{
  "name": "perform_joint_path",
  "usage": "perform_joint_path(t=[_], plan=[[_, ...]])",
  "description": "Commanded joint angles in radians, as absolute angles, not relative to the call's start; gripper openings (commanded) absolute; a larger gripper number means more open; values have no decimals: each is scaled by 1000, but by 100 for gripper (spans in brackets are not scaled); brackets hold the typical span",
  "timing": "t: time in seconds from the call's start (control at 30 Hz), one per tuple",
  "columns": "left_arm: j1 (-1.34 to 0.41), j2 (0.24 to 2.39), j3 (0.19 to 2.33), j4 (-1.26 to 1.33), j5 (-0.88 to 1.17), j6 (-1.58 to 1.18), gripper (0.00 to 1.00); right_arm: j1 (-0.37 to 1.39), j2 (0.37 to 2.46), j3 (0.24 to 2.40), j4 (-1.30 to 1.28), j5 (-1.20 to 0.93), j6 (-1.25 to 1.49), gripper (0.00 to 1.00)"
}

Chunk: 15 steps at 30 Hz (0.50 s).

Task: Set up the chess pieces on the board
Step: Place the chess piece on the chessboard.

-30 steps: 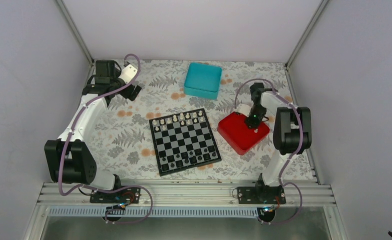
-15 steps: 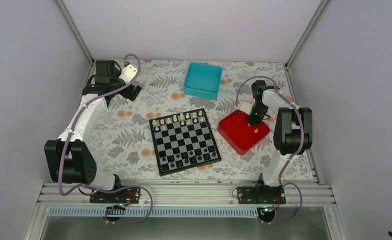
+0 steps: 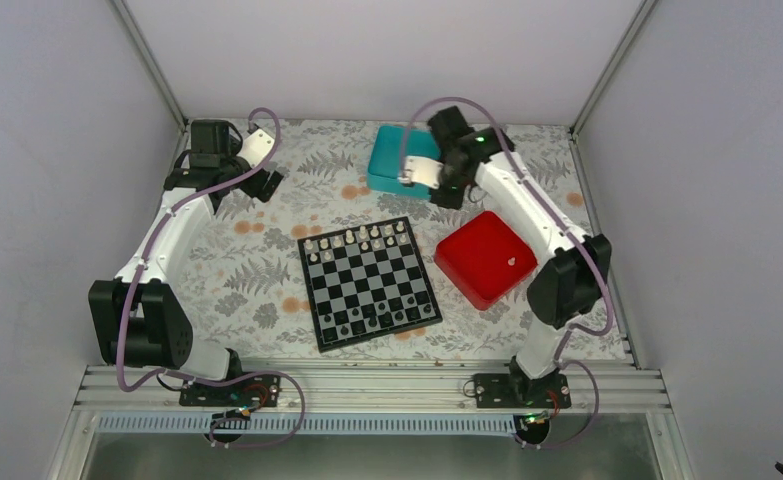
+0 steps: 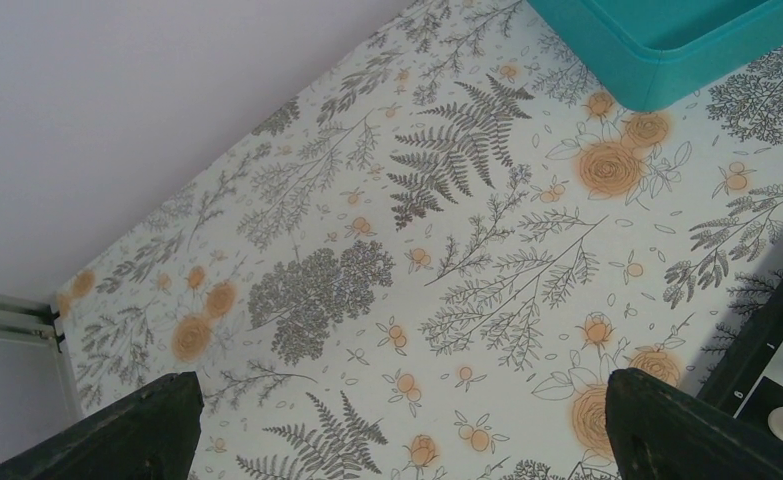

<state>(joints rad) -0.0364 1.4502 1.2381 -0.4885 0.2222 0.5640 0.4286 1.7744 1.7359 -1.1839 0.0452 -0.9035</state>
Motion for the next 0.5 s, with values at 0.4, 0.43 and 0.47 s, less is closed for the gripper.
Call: perform_joint_path(t=[0.4,0.43,0.47], plan=[[-37,1413,1251,-499,266,558,100,881,2209,2148,-1287,71,-940,6],[-37,1411,1247,-497,265,558,100,894,2225,2159,-1287,62,-947,6],[-37,1410,1243,-495,267,557,100,900,2241,2164,-1287,53,-952,6]])
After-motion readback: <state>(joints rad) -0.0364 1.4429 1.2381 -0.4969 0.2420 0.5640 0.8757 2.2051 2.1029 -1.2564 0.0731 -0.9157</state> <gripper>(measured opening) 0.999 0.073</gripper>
